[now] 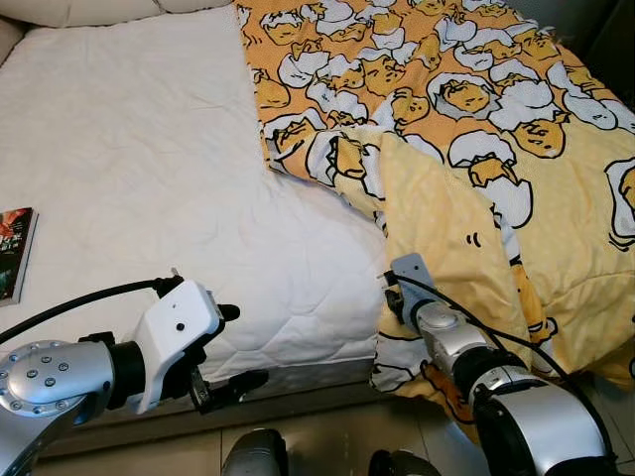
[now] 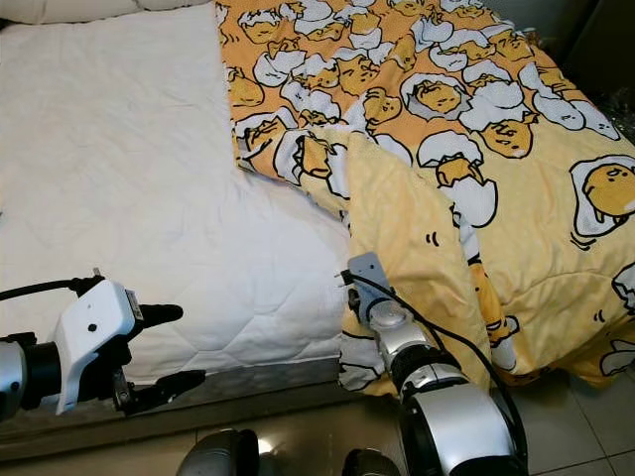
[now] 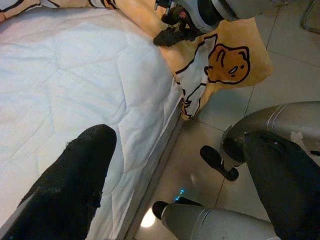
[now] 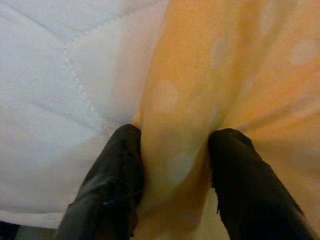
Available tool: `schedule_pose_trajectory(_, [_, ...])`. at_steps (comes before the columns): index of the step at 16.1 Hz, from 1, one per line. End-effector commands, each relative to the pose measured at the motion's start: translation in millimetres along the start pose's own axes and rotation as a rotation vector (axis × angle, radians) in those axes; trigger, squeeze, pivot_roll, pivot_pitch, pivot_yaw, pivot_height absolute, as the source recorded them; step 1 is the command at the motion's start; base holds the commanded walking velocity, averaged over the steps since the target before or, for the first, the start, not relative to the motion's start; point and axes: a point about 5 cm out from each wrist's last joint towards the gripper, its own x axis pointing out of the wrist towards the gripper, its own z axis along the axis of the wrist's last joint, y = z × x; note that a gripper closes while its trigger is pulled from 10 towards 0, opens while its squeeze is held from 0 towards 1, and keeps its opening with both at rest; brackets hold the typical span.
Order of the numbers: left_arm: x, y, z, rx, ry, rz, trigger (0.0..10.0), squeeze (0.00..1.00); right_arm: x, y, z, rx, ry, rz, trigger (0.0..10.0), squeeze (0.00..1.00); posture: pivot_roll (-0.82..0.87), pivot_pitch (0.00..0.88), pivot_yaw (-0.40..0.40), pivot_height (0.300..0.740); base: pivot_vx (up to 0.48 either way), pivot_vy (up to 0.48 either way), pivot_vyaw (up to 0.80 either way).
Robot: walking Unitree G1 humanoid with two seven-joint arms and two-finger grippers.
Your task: Clean up the room
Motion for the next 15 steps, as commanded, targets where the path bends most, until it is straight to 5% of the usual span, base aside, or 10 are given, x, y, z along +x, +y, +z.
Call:
schedule_pose_trajectory(1, [-2.7, -1.8, 3.1, 0.02, 0.003, -0.001, 10.0, 0.01, 0.2, 0.4, 0.7, 0.001, 0.006, 0.006, 0.0, 0.0, 0.28, 0.163, 0.039, 0.74, 0.0, 0.0, 0.0])
schedule_pose_trajectory(6, [-5.9, -1.6, -1.4, 0.014, 0.023, -0.027, 10.0, 0.0, -0.1, -3.9, 3.7, 0.026, -0.025, 0.034, 0.0, 0.0, 0.26, 0.151, 0.04, 0.74, 0.0, 0.0, 0.0])
schedule_pose_trajectory(13, [-2.7, -0.6, -6.2, 0.012, 0.032, -0.054, 10.0, 0.01, -6.2, -13.7, -6.8, 0.004, -0.1, 0.238, 0.0, 0.0, 0.22, 0.116, 0.041, 0.74, 0.0, 0.0, 0.0])
schedule_pose_trajectory(14, [-2.5, 0.3, -5.6, 0.014, 0.028, -0.049, 10.0, 0.01, -9.5, -15.4, -12.2, -0.012, -0.111, 0.318, 0.0, 0.0, 0.22, 0.117, 0.041, 0.74, 0.0, 0.0, 0.0])
schedule_pose_trajectory(15, [-2.7, 1.4, -4.9, 0.016, 0.022, -0.042, 10.0, 0.01, -22.9, -19.5, -28.9, -0.062, -0.142, 0.553, 0.0, 0.0, 0.22, 0.12, 0.035, 0.74, 0.0, 0.0, 0.0])
